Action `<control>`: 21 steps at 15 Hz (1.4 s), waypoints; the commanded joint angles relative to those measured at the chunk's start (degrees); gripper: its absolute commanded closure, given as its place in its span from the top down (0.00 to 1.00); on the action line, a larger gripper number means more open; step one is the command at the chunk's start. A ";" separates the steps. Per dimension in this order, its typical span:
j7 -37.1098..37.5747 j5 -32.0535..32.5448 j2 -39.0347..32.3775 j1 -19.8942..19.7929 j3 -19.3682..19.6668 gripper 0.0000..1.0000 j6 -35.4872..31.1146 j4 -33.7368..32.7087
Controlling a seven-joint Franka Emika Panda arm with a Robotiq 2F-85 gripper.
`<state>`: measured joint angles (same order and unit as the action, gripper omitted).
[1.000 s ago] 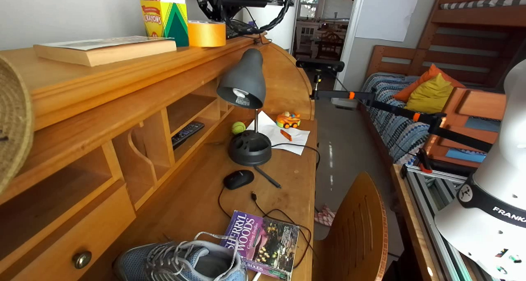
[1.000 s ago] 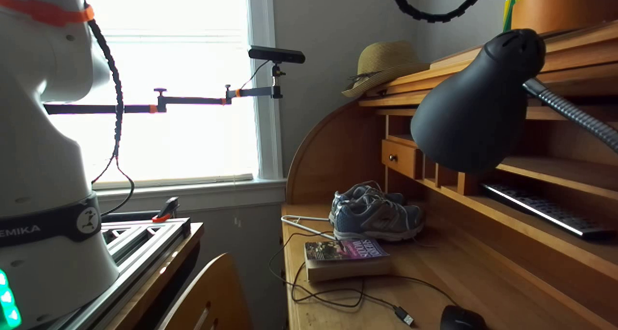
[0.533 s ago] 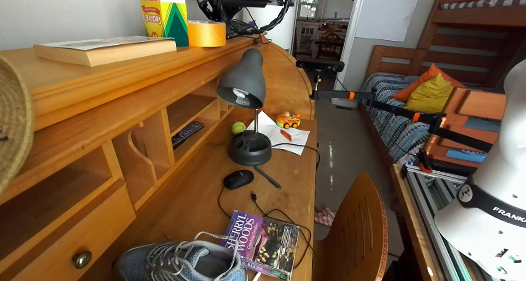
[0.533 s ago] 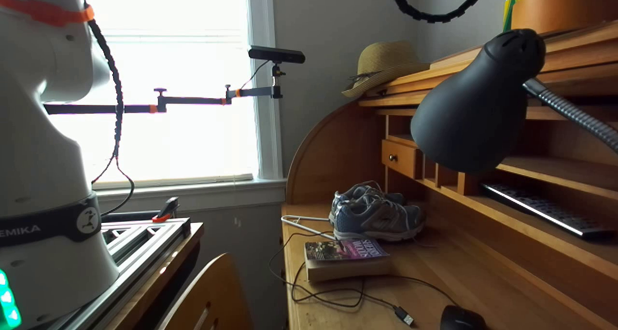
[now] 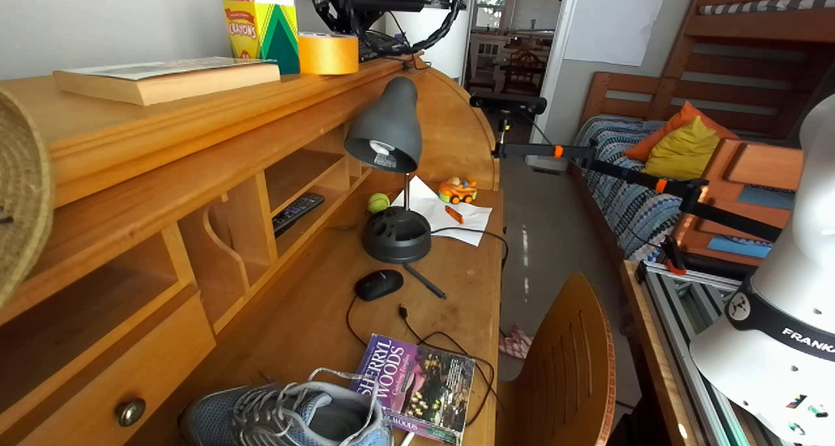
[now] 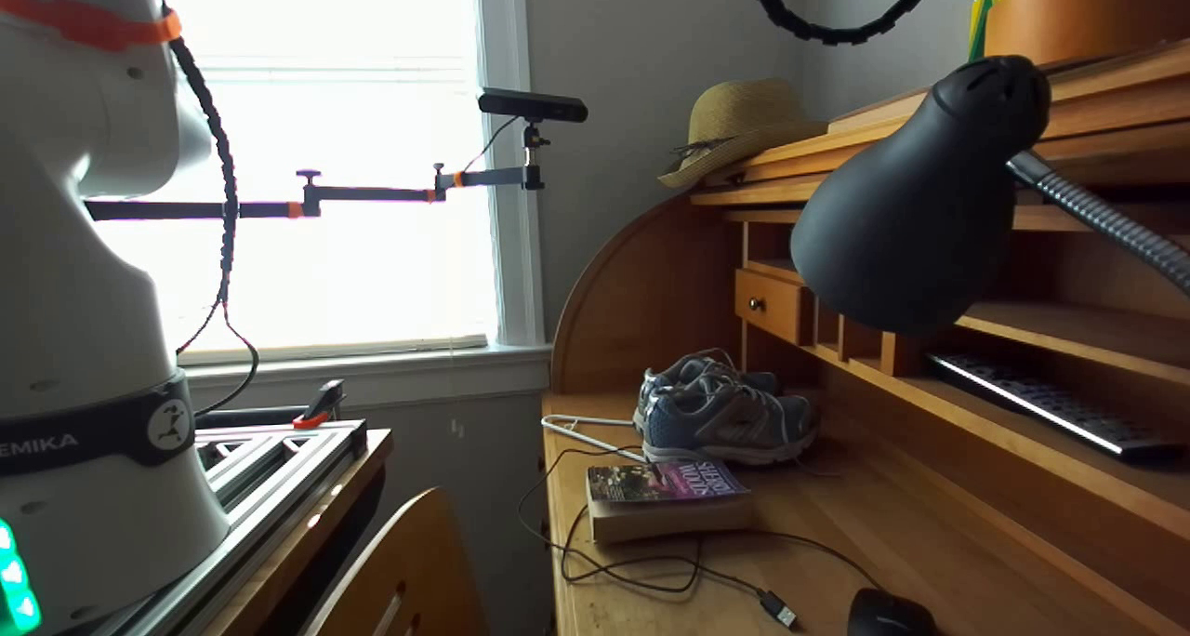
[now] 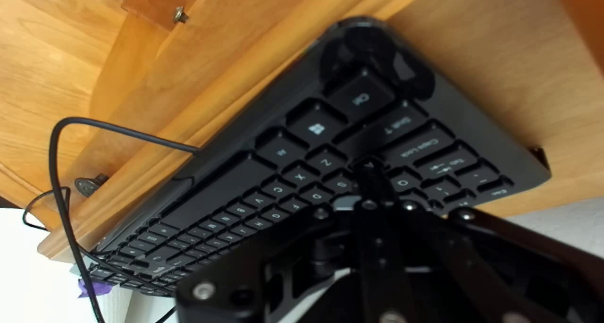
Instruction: Press some of the keys on the keyboard
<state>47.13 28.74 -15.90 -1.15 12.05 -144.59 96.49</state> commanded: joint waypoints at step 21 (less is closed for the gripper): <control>0.34 1.02 -0.32 1.06 1.23 0.00 0.70 1.92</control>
<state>46.91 28.90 -15.92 -0.83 12.35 -144.60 96.51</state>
